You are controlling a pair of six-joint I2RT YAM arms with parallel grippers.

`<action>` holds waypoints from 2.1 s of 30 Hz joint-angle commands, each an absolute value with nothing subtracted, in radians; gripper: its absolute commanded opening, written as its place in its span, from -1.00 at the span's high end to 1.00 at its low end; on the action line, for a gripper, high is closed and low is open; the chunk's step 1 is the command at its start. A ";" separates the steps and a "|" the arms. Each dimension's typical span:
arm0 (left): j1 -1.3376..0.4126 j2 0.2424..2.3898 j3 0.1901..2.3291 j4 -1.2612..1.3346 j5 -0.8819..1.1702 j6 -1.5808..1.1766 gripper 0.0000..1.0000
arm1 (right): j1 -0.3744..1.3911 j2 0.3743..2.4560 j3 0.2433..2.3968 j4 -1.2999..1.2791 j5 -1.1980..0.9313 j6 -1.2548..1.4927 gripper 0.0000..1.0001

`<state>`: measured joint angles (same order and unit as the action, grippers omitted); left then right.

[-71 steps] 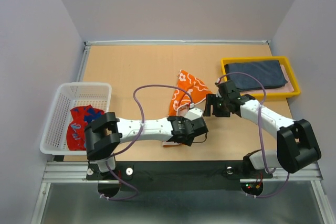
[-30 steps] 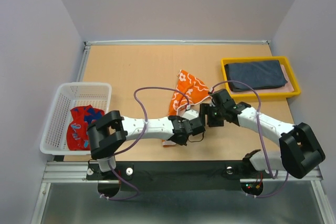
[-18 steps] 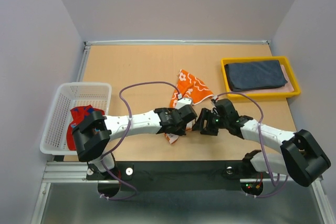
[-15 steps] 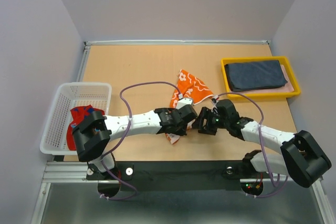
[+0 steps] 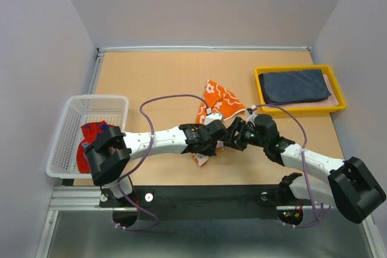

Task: Fold and stack the towels
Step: Flatten out the crumpled towel

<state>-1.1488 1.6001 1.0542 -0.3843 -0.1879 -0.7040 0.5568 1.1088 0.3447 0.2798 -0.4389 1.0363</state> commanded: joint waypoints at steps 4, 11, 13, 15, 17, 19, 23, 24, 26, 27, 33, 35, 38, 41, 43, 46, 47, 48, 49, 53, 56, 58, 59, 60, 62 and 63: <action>-1.144 1.595 1.060 -0.371 -0.196 -0.695 1.00 | 0.560 1.210 0.310 0.376 -0.452 1.071 -0.41; -1.140 1.606 1.062 -0.367 -0.195 -0.693 1.00 | 0.561 1.305 0.267 0.525 -0.506 1.108 -0.15; -1.140 1.609 1.060 -0.367 -0.192 -0.692 1.00 | 0.561 1.289 0.271 0.519 -0.509 1.106 0.33; -1.137 1.608 1.055 -0.370 -0.195 -0.693 1.00 | 0.560 1.263 0.281 0.441 -0.476 1.094 0.90; -1.131 1.598 1.043 -0.373 -0.198 -0.695 1.00 | 0.561 1.223 0.320 0.333 -0.430 1.030 0.99; -1.118 1.586 1.028 -0.368 -0.199 -0.698 1.00 | 0.560 1.200 0.331 0.232 -0.361 0.984 0.99; -1.097 1.549 0.993 -0.359 -0.192 -0.703 1.00 | 0.560 1.173 0.327 0.157 -0.302 0.963 0.99; -1.094 1.545 0.982 -0.357 -0.192 -0.704 1.00 | 0.560 1.175 0.325 0.135 -0.285 0.960 0.99; -1.082 1.519 0.960 -0.356 -0.190 -0.706 1.00 | 0.558 1.177 0.325 0.123 -0.273 0.954 0.99; -1.072 1.510 0.951 -0.356 -0.186 -0.706 1.00 | 0.558 1.177 0.324 0.112 -0.267 0.953 0.99; -1.003 1.410 0.884 -0.351 -0.176 -0.707 1.00 | 0.558 1.183 0.362 0.052 -0.230 0.914 0.99; -0.988 1.375 0.868 -0.342 -0.161 -0.706 1.00 | 0.558 1.190 0.368 0.043 -0.224 0.910 0.99; -0.973 1.348 0.836 -0.313 -0.124 -0.701 1.00 | 0.557 1.203 0.377 0.034 -0.219 0.905 0.99; -0.963 1.341 0.819 -0.305 -0.120 -0.706 1.00 | 0.557 1.197 0.400 0.008 -0.212 0.885 0.99; -0.947 1.321 0.818 -0.311 -0.129 -0.707 1.00 | 0.557 1.169 0.429 -0.067 -0.172 0.847 0.99; -0.908 1.275 0.830 -0.328 -0.149 -0.707 1.00 | 0.549 1.134 0.527 -0.202 -0.086 0.787 0.99; -0.867 1.235 0.854 -0.339 -0.158 -0.704 1.00 | 0.531 1.129 0.591 -0.228 -0.078 0.747 0.99; -0.844 1.215 0.871 -0.356 -0.167 -0.698 1.00 | 0.520 1.124 0.624 -0.273 -0.077 0.729 0.99; -0.821 1.180 0.896 -0.367 -0.184 -0.689 1.00 | 0.506 1.127 0.667 -0.293 -0.081 0.692 0.99; -0.675 1.152 1.063 -0.379 -0.184 -0.634 1.00 | 0.417 1.193 0.905 -0.365 -0.144 0.603 0.99; -0.562 1.186 1.241 -0.370 -0.149 -0.600 1.00 | 0.330 1.270 1.147 -0.405 -0.204 0.555 0.99; -0.496 1.212 1.380 -0.347 -0.134 -0.592 1.00 | 0.289 1.307 1.332 -0.432 -0.224 0.531 0.99; -0.477 1.219 1.426 -0.339 -0.126 -0.589 1.00 | 0.269 1.339 1.391 -0.442 -0.230 0.526 0.99; -0.462 1.229 1.515 -0.321 -0.115 -0.583 1.00 | 0.262 1.354 1.443 -0.455 -0.236 0.520 0.99; -0.445 1.255 1.600 -0.304 -0.112 -0.555 1.00 | 0.253 1.379 1.593 -0.465 -0.253 0.497 0.99; -0.445 1.258 1.668 -0.282 -0.101 -0.549 1.00 | 0.250 1.393 1.639 -0.471 -0.256 0.489 0.99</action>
